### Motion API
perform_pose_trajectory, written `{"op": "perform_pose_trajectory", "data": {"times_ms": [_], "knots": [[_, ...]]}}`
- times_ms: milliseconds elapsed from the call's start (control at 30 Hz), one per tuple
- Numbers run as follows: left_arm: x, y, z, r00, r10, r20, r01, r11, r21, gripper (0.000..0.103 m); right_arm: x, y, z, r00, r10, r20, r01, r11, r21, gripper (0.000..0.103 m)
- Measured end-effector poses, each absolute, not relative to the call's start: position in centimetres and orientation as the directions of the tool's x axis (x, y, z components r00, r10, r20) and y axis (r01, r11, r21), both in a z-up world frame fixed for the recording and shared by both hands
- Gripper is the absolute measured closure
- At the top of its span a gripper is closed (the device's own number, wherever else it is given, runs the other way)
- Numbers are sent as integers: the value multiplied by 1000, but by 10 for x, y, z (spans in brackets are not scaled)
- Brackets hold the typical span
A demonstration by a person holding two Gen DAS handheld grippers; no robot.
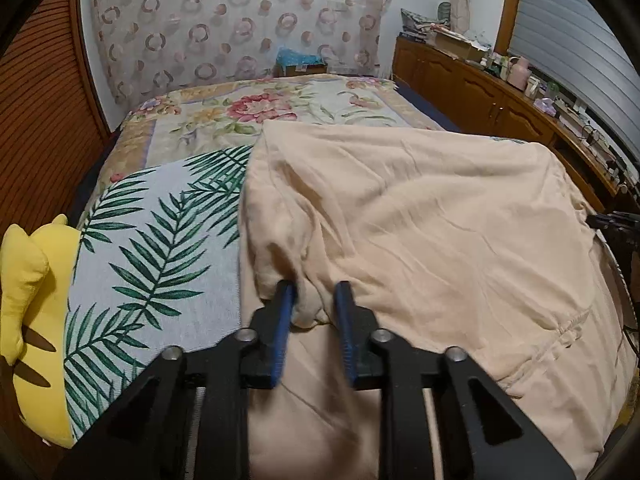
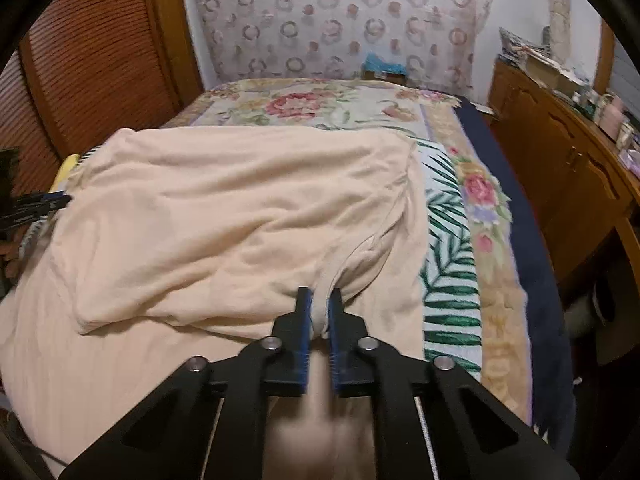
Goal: Fold small clothes
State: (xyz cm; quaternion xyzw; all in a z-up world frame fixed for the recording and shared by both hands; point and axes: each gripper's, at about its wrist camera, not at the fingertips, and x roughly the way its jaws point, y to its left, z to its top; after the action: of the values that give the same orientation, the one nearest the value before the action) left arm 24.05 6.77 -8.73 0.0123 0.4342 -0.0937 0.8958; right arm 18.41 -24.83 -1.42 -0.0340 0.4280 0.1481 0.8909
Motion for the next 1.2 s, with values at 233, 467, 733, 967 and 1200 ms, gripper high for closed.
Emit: {"op": "perform_pose_trajectory", "data": {"times_ms": [233, 467, 733, 967, 1200], "knots": [[229, 75, -71, 653, -166, -739, 163, 984, -77, 100, 171, -262, 16, 666, 273, -694, -299, 950, 87, 99], [213, 81, -40, 716, -184, -674, 159, 982, -100, 101, 148, -272, 33, 721, 261, -641, -291, 955, 62, 99], [179, 80, -15, 763, -184, -620, 164, 982, -91, 101, 113, -272, 32, 748, 253, -614, -294, 955, 36, 99], [144, 86, 4, 799, -181, -573, 155, 983, -95, 101, 82, -273, 45, 771, 245, -588, -295, 955, 11, 99], [100, 88, 11, 818, -179, -547, 154, 984, -92, 101, 40, -273, 49, 779, 245, -578, -305, 952, -8, 99]]}}
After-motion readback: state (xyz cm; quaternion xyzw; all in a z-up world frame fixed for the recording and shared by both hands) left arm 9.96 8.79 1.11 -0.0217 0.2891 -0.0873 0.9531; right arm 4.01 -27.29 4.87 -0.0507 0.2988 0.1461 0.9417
